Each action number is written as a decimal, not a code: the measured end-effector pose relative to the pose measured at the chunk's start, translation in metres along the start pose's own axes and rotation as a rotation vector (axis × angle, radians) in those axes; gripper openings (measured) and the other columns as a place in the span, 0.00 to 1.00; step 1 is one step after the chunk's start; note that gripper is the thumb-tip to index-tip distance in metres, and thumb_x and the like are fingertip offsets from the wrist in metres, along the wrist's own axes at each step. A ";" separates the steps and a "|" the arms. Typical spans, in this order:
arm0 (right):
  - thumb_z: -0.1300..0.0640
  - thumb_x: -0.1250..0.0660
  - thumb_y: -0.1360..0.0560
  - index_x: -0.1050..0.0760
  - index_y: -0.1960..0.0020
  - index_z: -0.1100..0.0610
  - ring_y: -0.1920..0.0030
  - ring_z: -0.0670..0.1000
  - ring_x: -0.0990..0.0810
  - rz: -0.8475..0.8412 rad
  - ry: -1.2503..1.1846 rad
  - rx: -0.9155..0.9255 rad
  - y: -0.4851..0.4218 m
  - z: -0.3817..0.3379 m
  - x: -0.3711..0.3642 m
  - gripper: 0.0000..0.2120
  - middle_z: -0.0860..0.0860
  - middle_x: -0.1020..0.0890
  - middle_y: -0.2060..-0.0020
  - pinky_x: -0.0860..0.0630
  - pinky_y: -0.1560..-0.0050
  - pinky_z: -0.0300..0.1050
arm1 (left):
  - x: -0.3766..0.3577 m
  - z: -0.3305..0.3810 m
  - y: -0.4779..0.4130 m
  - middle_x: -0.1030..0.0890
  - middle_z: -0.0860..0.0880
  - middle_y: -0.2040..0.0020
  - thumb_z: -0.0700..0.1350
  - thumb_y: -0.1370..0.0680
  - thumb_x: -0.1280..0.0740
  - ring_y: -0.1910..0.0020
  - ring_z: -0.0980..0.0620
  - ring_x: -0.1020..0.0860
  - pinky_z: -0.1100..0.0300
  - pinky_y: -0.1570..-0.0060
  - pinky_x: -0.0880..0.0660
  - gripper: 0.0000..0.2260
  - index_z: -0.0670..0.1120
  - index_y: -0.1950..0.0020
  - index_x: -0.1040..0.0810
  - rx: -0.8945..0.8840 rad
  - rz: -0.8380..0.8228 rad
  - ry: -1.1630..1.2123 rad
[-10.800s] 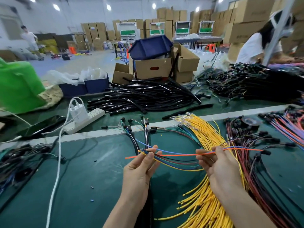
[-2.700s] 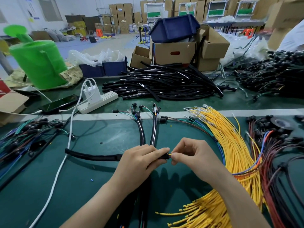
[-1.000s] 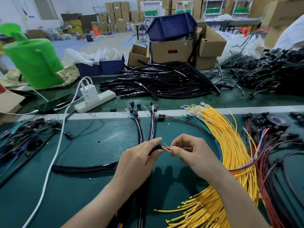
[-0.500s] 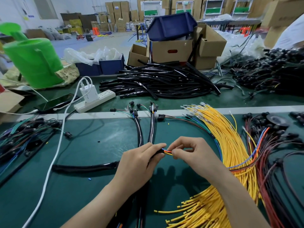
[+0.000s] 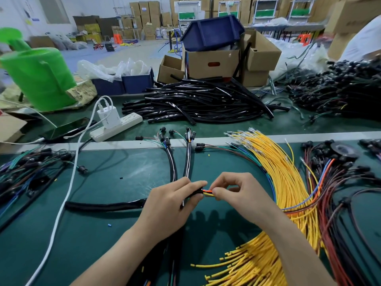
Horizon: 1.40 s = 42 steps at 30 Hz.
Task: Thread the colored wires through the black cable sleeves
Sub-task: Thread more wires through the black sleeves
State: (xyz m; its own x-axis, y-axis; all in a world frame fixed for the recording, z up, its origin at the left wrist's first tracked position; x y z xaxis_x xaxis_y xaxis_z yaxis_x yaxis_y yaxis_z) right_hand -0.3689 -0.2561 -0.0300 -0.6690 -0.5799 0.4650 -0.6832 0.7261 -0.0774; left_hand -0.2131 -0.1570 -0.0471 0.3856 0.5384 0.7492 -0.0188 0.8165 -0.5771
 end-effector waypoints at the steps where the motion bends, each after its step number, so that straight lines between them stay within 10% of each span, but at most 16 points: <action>1: 0.57 0.30 0.28 0.19 0.62 0.49 0.64 0.59 0.23 -0.010 -0.002 0.001 0.000 0.001 0.001 0.06 0.47 0.18 0.66 0.25 0.59 0.52 | 0.001 0.000 0.000 0.22 0.56 0.60 0.50 0.22 0.38 0.69 0.55 0.27 0.59 0.71 0.27 0.13 0.50 0.42 0.19 -0.005 -0.013 0.000; 7: 0.54 0.26 0.30 0.18 0.61 0.46 0.70 0.47 0.30 -0.074 -0.066 0.027 0.001 0.003 0.006 0.04 0.47 0.18 0.66 0.31 0.66 0.40 | 0.003 -0.001 0.000 0.23 0.55 0.62 0.50 0.24 0.36 0.68 0.53 0.25 0.56 0.71 0.26 0.11 0.51 0.45 0.19 -0.023 -0.061 0.031; 17: 0.57 0.25 0.30 0.16 0.59 0.49 0.61 0.60 0.22 -0.079 -0.138 0.026 0.001 0.003 0.009 0.03 0.52 0.15 0.64 0.25 0.53 0.58 | 0.002 0.002 0.001 0.23 0.55 0.64 0.50 0.24 0.35 0.70 0.55 0.27 0.58 0.73 0.27 0.11 0.51 0.45 0.18 -0.023 -0.031 0.033; 28: 0.57 0.27 0.29 0.17 0.60 0.48 0.58 0.52 0.18 -0.050 -0.130 0.014 0.002 0.005 0.009 0.05 0.48 0.15 0.65 0.24 0.50 0.51 | 0.001 0.003 0.001 0.23 0.55 0.65 0.51 0.27 0.34 0.71 0.55 0.26 0.61 0.73 0.27 0.15 0.50 0.43 0.18 -0.050 -0.071 0.019; 42: 0.58 0.28 0.29 0.21 0.65 0.52 0.74 0.43 0.34 -0.036 -0.103 0.008 0.000 0.003 0.002 0.07 0.42 0.25 0.76 0.36 0.70 0.34 | -0.007 0.000 0.002 0.21 0.50 0.63 0.50 0.23 0.37 0.67 0.51 0.23 0.57 0.68 0.25 0.15 0.42 0.45 0.18 0.005 0.039 0.078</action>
State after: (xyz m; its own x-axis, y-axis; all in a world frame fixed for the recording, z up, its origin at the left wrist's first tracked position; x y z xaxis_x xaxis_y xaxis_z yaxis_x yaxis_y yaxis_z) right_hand -0.3717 -0.2584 -0.0318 -0.6702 -0.6410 0.3741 -0.7095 0.7013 -0.0693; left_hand -0.2158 -0.1588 -0.0535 0.4550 0.5525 0.6983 -0.0397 0.7960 -0.6039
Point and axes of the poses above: each hand's wrist, its own y-axis away from the middle knuckle, its own x-axis out of the back of the hand, z = x × y, the point moved 1 cm from there along -y, towards the middle knuckle
